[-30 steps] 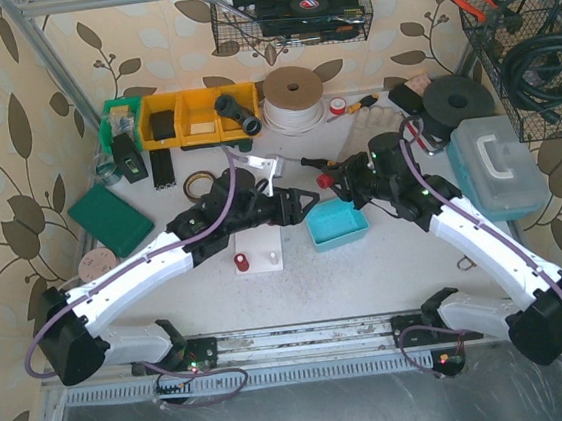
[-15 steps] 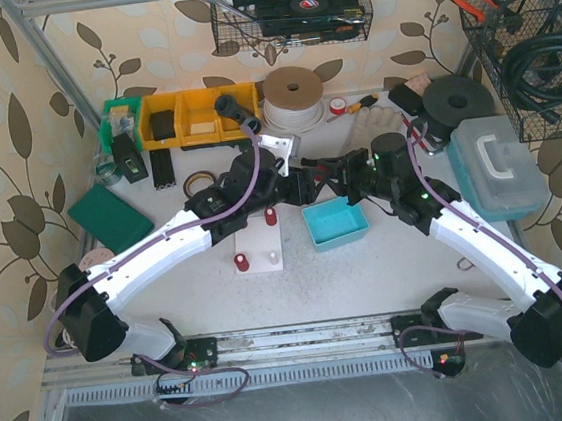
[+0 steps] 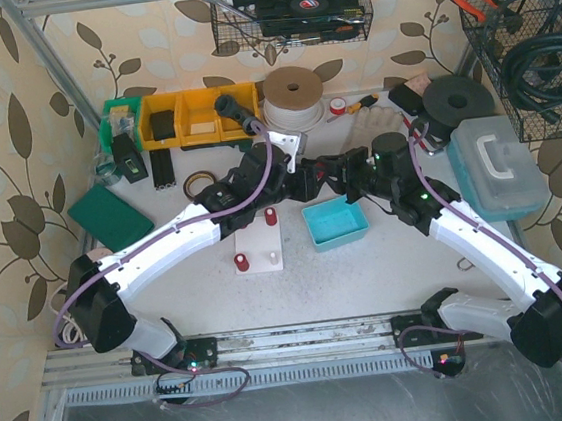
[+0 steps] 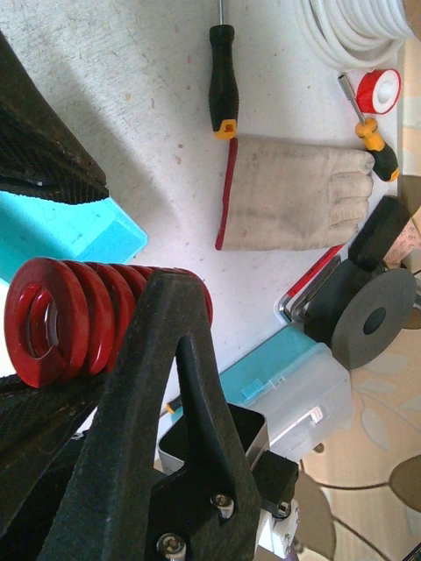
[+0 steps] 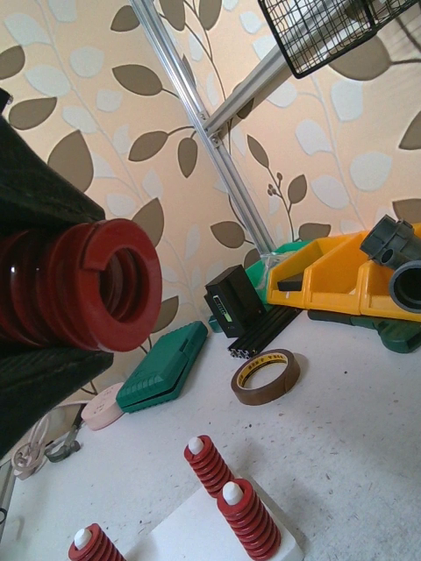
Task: Install the large spring
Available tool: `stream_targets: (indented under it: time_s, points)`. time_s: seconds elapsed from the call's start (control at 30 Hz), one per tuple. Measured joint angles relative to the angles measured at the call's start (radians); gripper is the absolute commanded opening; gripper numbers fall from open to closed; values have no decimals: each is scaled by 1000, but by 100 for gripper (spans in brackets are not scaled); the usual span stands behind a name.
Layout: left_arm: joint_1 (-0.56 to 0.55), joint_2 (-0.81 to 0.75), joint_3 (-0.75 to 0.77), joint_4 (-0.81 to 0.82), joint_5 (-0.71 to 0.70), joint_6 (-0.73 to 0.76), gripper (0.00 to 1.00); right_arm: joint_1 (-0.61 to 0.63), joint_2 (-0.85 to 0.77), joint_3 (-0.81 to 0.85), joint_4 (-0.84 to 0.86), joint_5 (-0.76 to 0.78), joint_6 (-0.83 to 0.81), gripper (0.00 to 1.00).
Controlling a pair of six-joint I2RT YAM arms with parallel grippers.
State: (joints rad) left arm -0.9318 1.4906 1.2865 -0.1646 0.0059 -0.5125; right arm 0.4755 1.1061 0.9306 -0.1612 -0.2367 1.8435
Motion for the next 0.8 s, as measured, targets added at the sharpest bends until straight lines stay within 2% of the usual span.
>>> stream_targets:
  time_s: [0.13,0.3,0.4,0.43,0.53,0.67,0.73,0.8]
  points:
    - [0,13,17,0,-2,4,36,0,0,-6,18,0,2,0]
    - [-8,28,31,-5,-3,16,0,0,0,-22,32,4,7,0]
    - [-8,28,34,-11,-5,8,0,0,0,-23,36,4,7,0]
    - [-8,28,38,-18,-5,8,0,0,0,-25,40,3,5,4]
    - [-8,28,56,-52,-8,11,0,0,0,-28,51,-5,-8,30]
    - [-8,28,85,-114,-7,16,0,-1,0,-27,53,-24,-65,69]
    - [-3,28,100,-160,-7,18,0,-6,0,-27,50,-32,-105,81]
    - [5,28,118,-220,-6,22,0,-17,-1,-26,32,-37,-158,87]
